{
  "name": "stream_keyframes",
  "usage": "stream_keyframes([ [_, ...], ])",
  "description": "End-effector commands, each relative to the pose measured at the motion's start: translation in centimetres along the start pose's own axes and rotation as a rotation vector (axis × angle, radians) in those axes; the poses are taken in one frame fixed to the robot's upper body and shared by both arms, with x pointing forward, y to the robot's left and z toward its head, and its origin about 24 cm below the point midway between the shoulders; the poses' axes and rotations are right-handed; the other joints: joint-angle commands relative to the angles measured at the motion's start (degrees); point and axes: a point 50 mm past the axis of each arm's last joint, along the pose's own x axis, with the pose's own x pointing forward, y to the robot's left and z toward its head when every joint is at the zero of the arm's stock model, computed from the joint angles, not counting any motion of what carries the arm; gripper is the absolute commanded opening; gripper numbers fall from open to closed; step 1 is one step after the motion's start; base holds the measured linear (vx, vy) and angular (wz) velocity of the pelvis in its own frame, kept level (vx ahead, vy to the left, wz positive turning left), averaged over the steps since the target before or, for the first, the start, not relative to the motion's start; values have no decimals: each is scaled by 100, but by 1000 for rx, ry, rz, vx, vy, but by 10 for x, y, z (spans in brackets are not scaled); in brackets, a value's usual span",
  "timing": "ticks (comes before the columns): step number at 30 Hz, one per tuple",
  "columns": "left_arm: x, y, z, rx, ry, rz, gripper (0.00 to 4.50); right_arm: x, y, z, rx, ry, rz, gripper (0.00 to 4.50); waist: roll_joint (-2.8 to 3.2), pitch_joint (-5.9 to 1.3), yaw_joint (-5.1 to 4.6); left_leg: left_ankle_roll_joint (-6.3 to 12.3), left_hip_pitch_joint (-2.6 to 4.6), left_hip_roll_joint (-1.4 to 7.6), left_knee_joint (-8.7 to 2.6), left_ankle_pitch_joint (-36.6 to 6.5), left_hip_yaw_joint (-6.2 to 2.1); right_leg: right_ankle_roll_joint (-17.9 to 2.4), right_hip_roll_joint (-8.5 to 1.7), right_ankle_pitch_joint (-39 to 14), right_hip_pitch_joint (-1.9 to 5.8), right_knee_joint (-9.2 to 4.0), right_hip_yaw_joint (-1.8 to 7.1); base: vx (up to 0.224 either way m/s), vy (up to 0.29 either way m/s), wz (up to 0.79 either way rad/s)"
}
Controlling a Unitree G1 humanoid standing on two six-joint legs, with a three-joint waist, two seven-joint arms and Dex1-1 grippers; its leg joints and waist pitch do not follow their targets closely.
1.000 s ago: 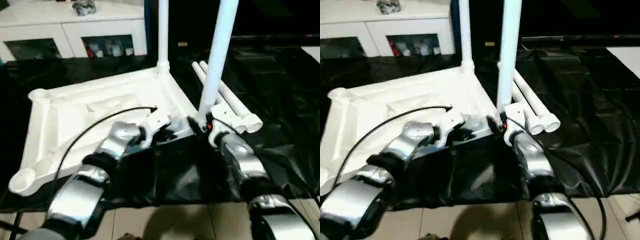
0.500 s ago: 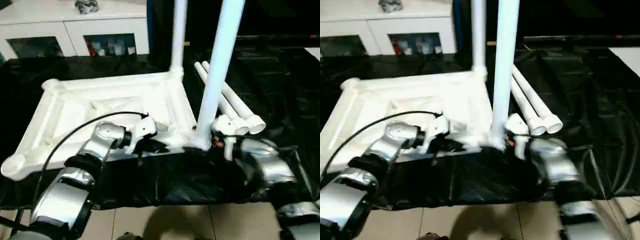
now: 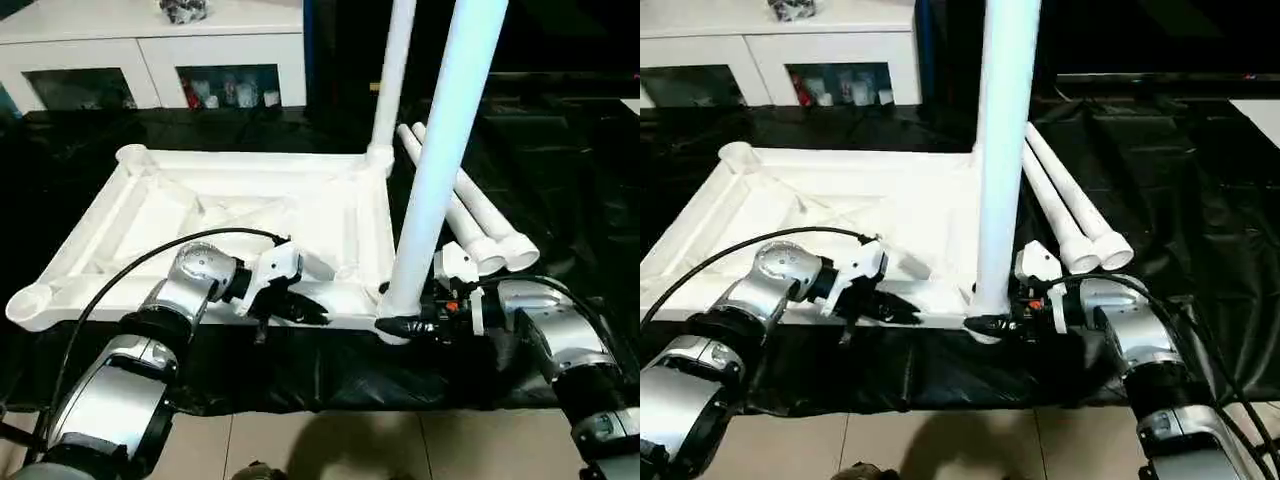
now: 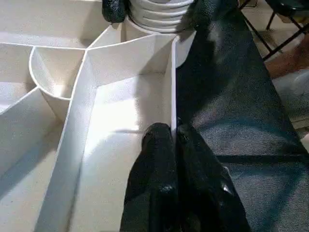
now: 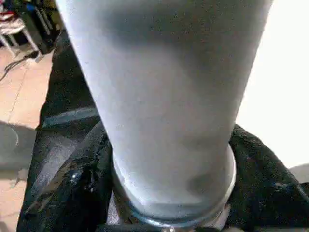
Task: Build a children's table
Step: Rotate leg to tighten
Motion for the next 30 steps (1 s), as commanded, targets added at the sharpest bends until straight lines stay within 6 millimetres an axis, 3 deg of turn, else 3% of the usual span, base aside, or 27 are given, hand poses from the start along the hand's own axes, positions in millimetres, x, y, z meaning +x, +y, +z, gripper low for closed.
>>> stream_keyframes([
  [1,5,8,10,19,-24,81,0,12,3,-5,50,-40,-36,278,-92,-375,-12,425,120,372,-416,-1314,-156,-1457,-401,-1461,256,-410,241,0,0,0],
  [5,18,20,19,-31,-32,252,0,30,-7,-9,84,-41,-263,276,-99,-347,-62,154,161,352,-446,-1561,-177,-1254,-412,-2097,218,-480,245,0,0,0],
  [6,19,21,20,-34,-36,259,0,31,-8,-9,87,-41,-278,275,-105,-352,-67,147,164,342,-441,-1575,-177,-1215,-408,-2174,223,-491,242,0,0,0],
  [7,30,27,29,-76,-69,340,0,44,-15,-10,131,-42,-441,275,-71,-358,-84,103,166,351,-446,-1534,-177,-1213,-411,-2094,204,-486,259,0,0,0],
  [8,33,28,31,-87,-77,360,0,49,-17,-10,145,-43,-487,275,-76,-357,-146,8,163,335,-464,-1597,-200,-1228,-396,-2083,199,-474,246,0,0,0],
  [9,36,29,33,-91,-80,371,0,53,-18,-10,153,-45,-520,275,-94,-364,-171,3,150,320,-465,-1598,-205,-1206,-393,-2081,222,-480,236,0,0,0],
  [11,49,30,38,-117,-98,423,0,69,-21,-7,196,-49,-640,275,-30,-372,-200,91,152,312,-440,-1555,-190,-1258,-398,-1829,215,-478,257,0,0,0],
  [12,49,30,38,-117,-98,423,0,69,-21,-7,196,-49,-640,275,-42,-369,-225,103,138,308,-444,-1546,-183,-1265,-387,-1775,211,-482,260,0,0,0],
  [13,59,29,41,-125,-104,451,0,81,-22,-1,233,-82,-700,275,-63,-386,-240,147,132,289,-429,-1508,-177,-1268,-386,-1714,229,-478,250,0,0,0],
  [14,62,28,41,-114,-97,446,0,85,-22,2,214,-89,-705,275,-26,-385,-242,170,127,290,-431,-1476,-187,-1263,-399,-1715,240,-482,246,0,0,0],
  [16,65,26,40,-84,-75,429,0,90,-21,9,161,-114,-700,275,-17,-392,-249,230,127,293,-426,-1469,-182,-1245,-390,-1629,240,-488,242,0,0,0],
  [18,64,24,38,-61,-59,411,0,91,-22,14,129,-141,-697,330,-32,-394,-252,307,115,300,-430,-1463,-182,-1247,-385,-1545,251,-483,238,0,0,0],
  [22,55,23,35,-13,-45,369,0,82,-22,13,97,-153,-641,380,-37,-383,-249,373,100,301,-433,-1507,-181,-1260,-387,-1600,269,-483,234,0,0,0],
  [27,42,21,28,27,-29,319,0,63,-24,7,44,-127,-583,408,-30,-410,-248,490,83,315,-407,-1293,-164,-1408,-371,-1117,289,-418,221,0,0,0],
  [30,29,17,22,45,-32,236,0,40,-24,1,4,-96,-479,408,-16,-415,-224,612,68,316,-382,-1178,-149,-1481,-376,-946,302,-395,216,0,0,0],
])
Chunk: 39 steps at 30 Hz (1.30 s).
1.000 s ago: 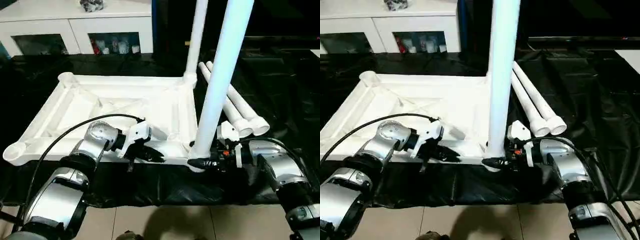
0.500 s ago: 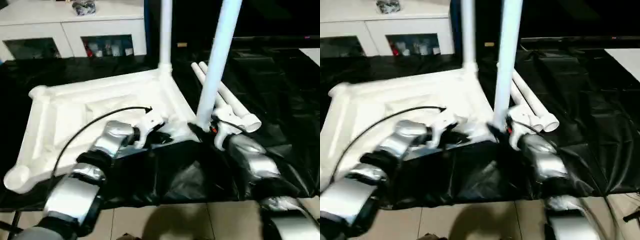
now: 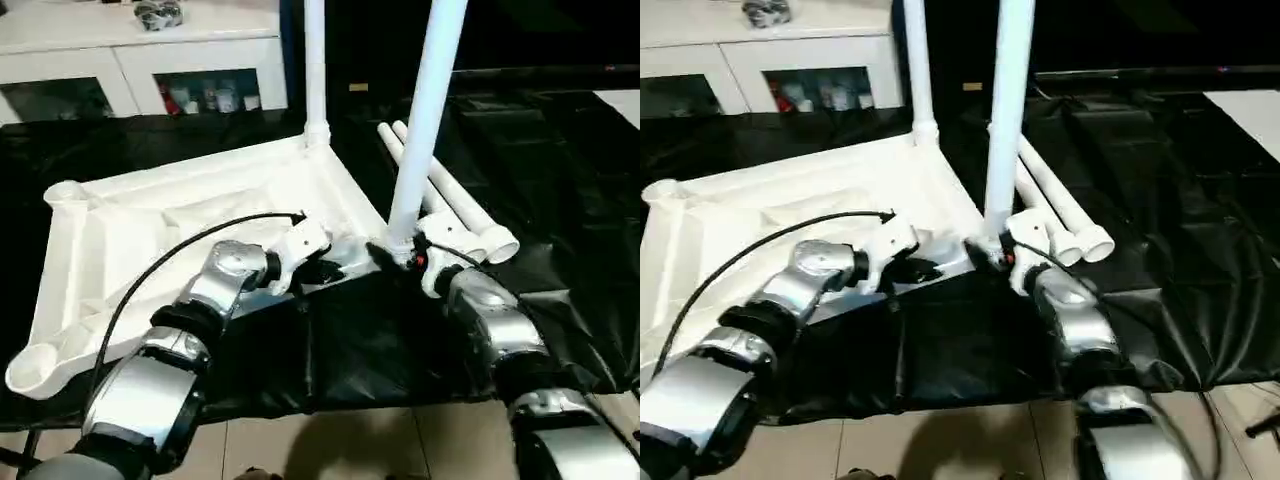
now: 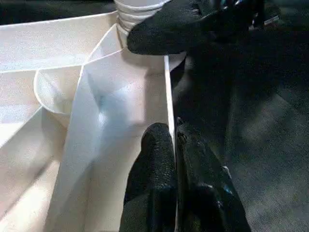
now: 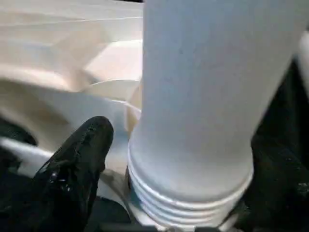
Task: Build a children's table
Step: Rotate leg to tighten
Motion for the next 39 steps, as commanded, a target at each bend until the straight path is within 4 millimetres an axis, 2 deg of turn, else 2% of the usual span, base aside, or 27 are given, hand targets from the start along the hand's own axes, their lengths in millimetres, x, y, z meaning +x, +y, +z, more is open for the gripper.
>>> stream_keyframes([
  [1,0,-6,6,62,-32,-109,0,-1,13,-2,-27,14,172,408,-80,-390,39,683,75,321,-361,-1139,-137,-1497,-370,-867,318,-381,219,0,0,0],
  [4,-5,-7,4,62,-35,-153,0,-10,11,-3,-36,16,259,408,-60,-380,79,695,100,349,-371,-1224,-137,-1554,-378,-947,288,-386,224,0,0,0],
  [5,-10,-8,2,65,-34,-188,0,-19,12,-4,-41,29,356,408,-60,-380,92,671,109,357,-373,-1245,-137,-1560,-383,-990,283,-386,229,0,0,0],
  [6,-10,-8,1,66,-34,-189,0,-20,12,-4,-41,30,360,408,-72,-378,122,663,114,357,-376,-1294,-142,-1539,-377,-1042,296,-391,227,0,0,0],
  [9,-15,-8,1,75,-36,-233,0,-32,12,-6,-51,65,482,408,-76,-362,128,620,107,362,-396,-1410,-150,-1524,-380,-1195,294,-400,231,0,0,0],
  [10,-16,-8,1,76,-39,-243,0,-34,12,-6,-54,72,504,383,-97,-362,126,582,108,368,-398,-1436,-146,-1517,-388,-1265,285,-405,237,0,0,0],
  [11,-17,-8,1,79,-40,-255,0,-36,12,-6,-57,80,526,374,-92,-360,129,566,109,365,-401,-1432,-151,-1513,-388,-1303,285,-404,235,0,0,0],
  [13,-19,-9,1,84,-41,-283,0,-41,11,-6,-64,98,569,370,-102,-370,143,560,112,366,-394,-1356,-150,-1507,-393,-1268,290,-403,241,0,0,0],
  [15,-21,-9,1,86,-42,-306,0,-43,10,-5,-63,105,596,341,-97,-372,155,586,107,364,-386,-1277,-149,-1527,-391,-1177,286,-391,239,0,0,0],
  [18,-24,-9,-1,100,-23,-324,0,-45,11,-4,-56,114,631,322,-99,-378,173,633,108,366,-382,-1206,-152,-1553,-388,-1062,288,-380,234,0,0,0],
  [21,-24,-10,-3,98,-21,-324,0,-44,13,-5,-57,115,630,300,-94,-376,206,598,119,376,-384,-1225,-149,-1556,-393,-1086,274,-380,238,0,0,0],
  [25,-20,-9,-2,78,-36,-278,0,-39,13,-5,-18,84,556,279,-96,-362,227,480,126,375,-403,-1329,-152,-1480,-399,-1351,266,-402,240,0,0,0],
  [27,-15,-4,0,54,-19,-188,0,-30,13,-6,19,64,443,273,-96,-355,220,413,132,375,-412,-1370,-154,-1447,-393,-1442,255,-408,244,0,0,0],
  [29,-9,1,1,23,6,-88,0,-21,13,-7,52,59,335,272,-95,-349,185,260,161,361,-427,-1510,-162,-1371,-394,-1711,235,-437,245,0,0,0],
  [32,2,5,5,-31,11,29,0,-2,16,-10,75,71,146,272,-101,-350,130,140,158,341,-429,-1483,-175,-1282,-403,-1873,230,-454,253,0,0,0],
  [34,12,4,8,-50,15,83,0,12,22,-10,112,73,49,272,-80,-351,67,125,150,328,-435,-1477,-177,-1292,-388,-1759,227,-457,251,0,0,0],
  [35,17,4,10,-66,11,112,0,19,27,-10,120,81,3,272,-88,-364,42,153,136,322,-428,-1422,-180,-1323,-385,-1599,245,-439,248,0,0,0],
  [36,21,3,12,-79,7,134,0,24,30,-9,123,89,-30,272,-67,-360,29,146,134,324,-429,-1395,-181,-1343,-382,-1527,237,-428,252,0,0,0],
  [38,28,1,15,-95,2,164,0,32,35,-7,122,88,-76,272,-74,-359,-7,141,139,303,-426,-1451,-175,-1351,-379,-1544,240,-446,245,0,0,0],
  [39,33,-2,16,-96,-1,170,0,37,40,-4,116,74,-90,272,-100,-355,-15,205,134,300,-418,-1479,-167,-1327,-384,-1584,243,-466,250,0,0,0],
])
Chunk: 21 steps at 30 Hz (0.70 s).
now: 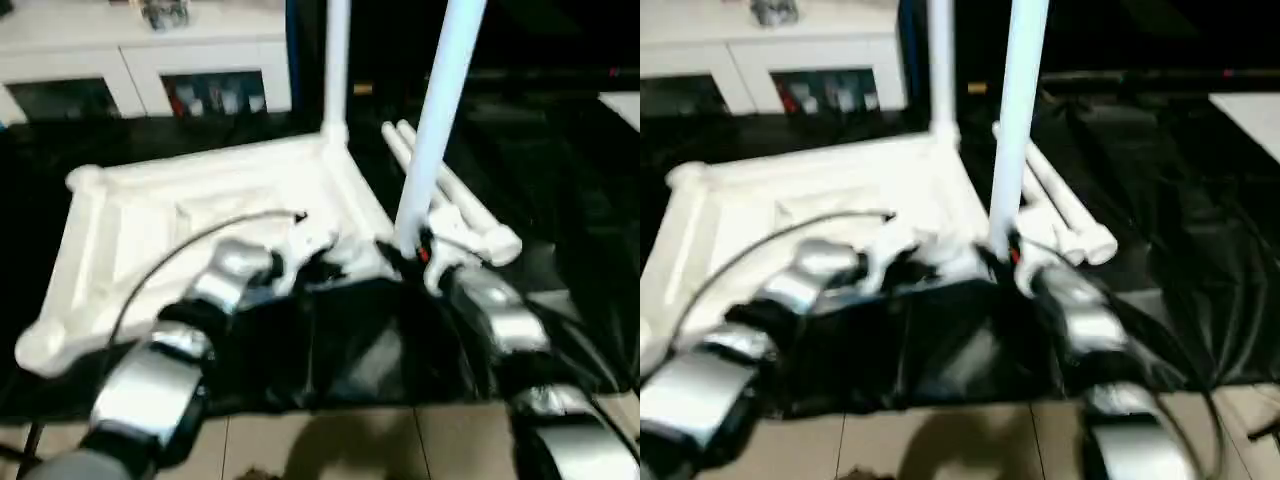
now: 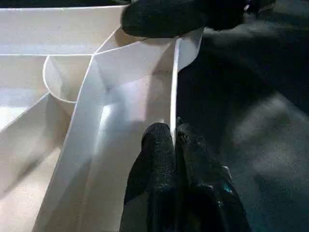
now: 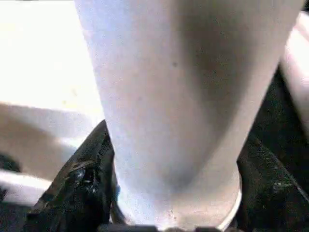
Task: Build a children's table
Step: Rotate leg to tighten
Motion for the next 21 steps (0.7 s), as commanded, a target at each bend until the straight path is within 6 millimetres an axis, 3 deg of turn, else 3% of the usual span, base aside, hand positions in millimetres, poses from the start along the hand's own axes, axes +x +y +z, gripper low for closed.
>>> stream_keyframes([
  [1,18,-7,9,-21,-16,74,0,15,46,-11,-33,43,119,272,-87,-358,-23,243,119,303,-430,-1492,-169,-1293,-384,-1659,233,-480,235,0,0,0],
  [4,21,-11,9,-3,-17,58,0,18,49,-6,-48,3,127,341,-83,-352,-23,293,116,305,-433,-1510,-172,-1241,-382,-1727,233,-491,232,0,0,0],
  [7,16,-11,8,24,-30,25,0,15,44,-2,-61,-37,167,359,-87,-359,-22,326,113,313,-435,-1542,-176,-1219,-387,-1742,238,-489,234,0,0,0],
  [11,8,-10,6,57,-45,-43,0,7,34,-3,-121,-43,209,400,-86,-380,-25,453,75,317,-416,-1333,-167,-1340,-376,-1260,272,-428,230,0,0,0],
  [15,-7,-9,-2,107,-37,-156,0,-6,17,-2,-179,-56,298,400,-67,-404,0,725,49,332,-369,-968,-144,-1553,-375,-612,300,-347,207,0,0,0],
  [21,-26,-4,-8,107,-39,-264,0,-25,7,-3,-197,-30,513,400,-76,-377,37,723,75,350,-379,-1251,-137,-1578,-373,-993,288,-382,209,0,0,0],
])
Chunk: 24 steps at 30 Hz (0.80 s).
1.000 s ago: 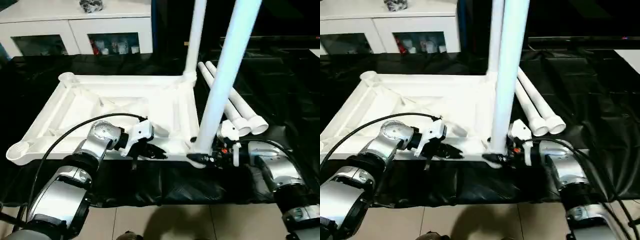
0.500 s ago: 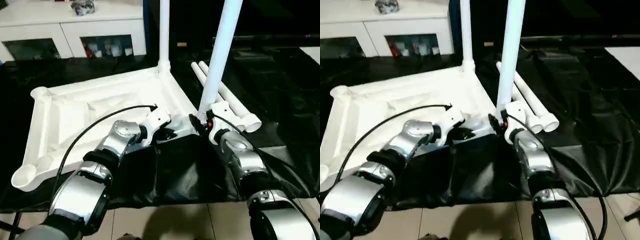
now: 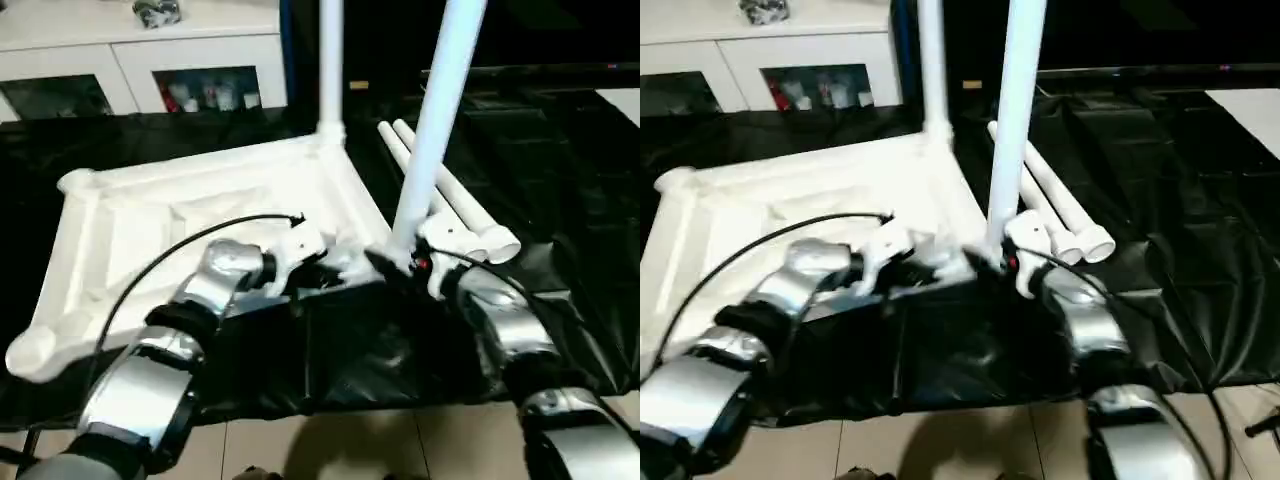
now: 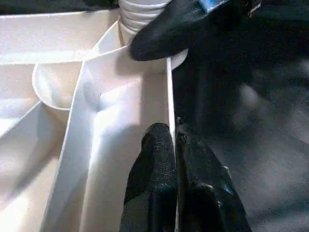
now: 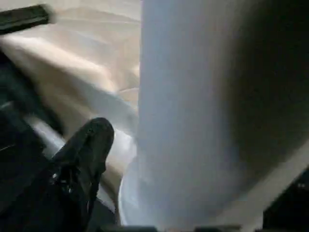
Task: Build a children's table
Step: Rotate leg to tighten
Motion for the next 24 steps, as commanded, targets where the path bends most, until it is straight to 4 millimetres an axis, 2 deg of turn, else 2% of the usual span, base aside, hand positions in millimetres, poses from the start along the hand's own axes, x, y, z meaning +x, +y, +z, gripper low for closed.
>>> stream_keyframes([
  [1,-2,-3,4,23,-31,-69,0,0,10,4,-15,7,150,400,-84,-379,24,645,97,352,-383,-1311,-143,-1583,-368,-1062,302,-384,224,0,0,0],
  [3,-7,-2,5,26,-39,-86,0,-8,12,1,-3,32,235,400,-104,-380,41,636,107,365,-389,-1315,-147,-1582,-372,-1053,303,-379,234,0,0,0],
  [4,-8,-2,5,26,-40,-97,0,-10,12,0,6,43,266,400,-88,-382,58,622,108,367,-386,-1313,-148,-1588,-377,-1062,297,-372,238,0,0,0],
  [6,-11,-2,5,29,-40,-122,0,-15,14,-1,19,62,322,384,-97,-379,73,612,111,358,-384,-1312,-145,-1614,-376,-1067,297,-378,237,0,0,0],
  [7,-14,-3,4,32,-38,-153,0,-19,15,-2,41,79,376,374,-123,-376,90,617,109,361,-384,-1276,-145,-1614,-384,-1069,299,-371,242,0,0,0],
  [9,-16,-4,4,34,-37,-178,0,-23,17,-3,57,91,420,374,-114,-384,111,627,113,365,-376,-1211,-141,-1627,-391,-1013,296,-367,246,0,0,0],
  [11,-16,-4,4,38,-35,-191,0,-25,18,-3,58,98,441,342,-111,-389,138,633,118,373,-374,-1129,-142,-1644,-392,-893,282,-352,244,0,0,0],
  [14,-18,-6,2,45,-25,-222,0,-28,21,-4,61,114,476,329,-116,-379,169,598,121,373,-380,-1178,-143,-1610,-400,-1015,282,-370,247,0,0,0],
  [15,-18,-6,2,44,-25,-224,0,-28,21,-4,62,114,477,329,-118,-382,193,575,129,374,-381,-1171,-143,-1590,-400,-1051,281,-367,248,0,0,0],
  [17,-19,-7,1,42,-25,-228,0,-28,22,-4,68,112,478,295,-121,-378,215,525,137,374,-384,-1197,-141,-1563,-407,-1126,274,-375,253,0,0,0],
  [21,-17,-5,2,24,-37,-195,0,-23,25,-5,90,105,439,282,-115,-386,215,479,131,375,-388,-1149,-150,-1533,-399,-1117,277,-364,248,0,0,0],
  [22,-13,-2,5,12,-51,-140,0,-16,23,-8,98,110,344,279,-110,-378,212,463,130,376,-394,-1162,-150,-1533,-401,-1141,269,-368,249,0,0,0],
  [23,-13,-2,5,12,-51,-140,0,-16,23,-8,98,110,344,278,-103,-375,209,402,132,376,-396,-1190,-152,-1527,-406,-1203,259,-370,249,0,0,0],
  [24,-10,1,8,-4,-57,-88,0,-8,21,-10,94,117,241,277,-106,-372,197,354,129,374,-404,-1213,-154,-1507,-401,-1262,252,-371,249,0,0,0],
])
